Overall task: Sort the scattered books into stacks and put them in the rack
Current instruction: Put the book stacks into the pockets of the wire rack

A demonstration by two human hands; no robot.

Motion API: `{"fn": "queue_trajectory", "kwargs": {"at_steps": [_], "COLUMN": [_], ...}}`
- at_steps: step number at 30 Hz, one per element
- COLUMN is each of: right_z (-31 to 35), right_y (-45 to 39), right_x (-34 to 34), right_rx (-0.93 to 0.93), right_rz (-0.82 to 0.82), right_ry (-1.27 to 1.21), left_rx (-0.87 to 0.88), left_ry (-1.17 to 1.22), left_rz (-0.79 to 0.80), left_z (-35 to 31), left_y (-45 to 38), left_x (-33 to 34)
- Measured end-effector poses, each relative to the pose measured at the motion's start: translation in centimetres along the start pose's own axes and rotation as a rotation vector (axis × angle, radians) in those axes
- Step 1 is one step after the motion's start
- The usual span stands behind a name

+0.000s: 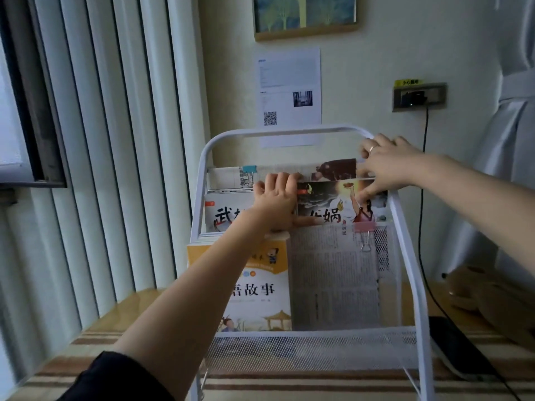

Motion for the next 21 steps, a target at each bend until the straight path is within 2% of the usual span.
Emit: {"fn": "queue_trajectory", "kwargs": {"at_steps": [3,6,8,10,11,13,16,21], "right_z": [0.2,0.4,1.4,2.8,3.5,4.4,4.8,5.1], "right_y": [0.4,0.6,0.6,0.2,-0.1,-0.7,-1.0,-1.2], "right_x": [-0.5,-0.9,-1.4,-2.2,-2.4,-2.0,0.0,1.3], "right_rx": [0.022,0.032,-0.009,-0.069,-0.089,-0.099,-0.093,-0.006], "right_rz": [-0.002,0.015,-0.066,-0.171,-0.182,-0.105,0.009,-0.057], "right_ry": [0.039,0.1,0.075,0.029,-0.009,-0.158,-0.381,-0.432], "left_rx": [0.007,0.047,0.068,0.067,0.06,0.061,0.088,0.138], "left_ry": [0.045,0.216,0.349,0.412,0.399,0.331,0.239,0.034], "left_rz": [0.028,0.115,0.146,0.07,0.016,-0.055,-0.078,-0.077], "left_z": [0.5,1.7,2.5,2.8,2.7,2.3,2.0,1.8], "left_y": [0.0,0.2,0.5,0.5,0.5,0.5,0.6,0.3], "left_x": [0.1,0.1,-0.2,-0.4,-0.6,-0.9,-1.2,-0.9]}}
Point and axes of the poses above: each hand's wrist, its own y-axis away from the middle knuckle, its own x-axis out of the palm, z = x × y, the point moved 4 cm from there along -y, towards the middle knuckle, and after that the axes turned 5 degrees about x, right-handed, at the moved point
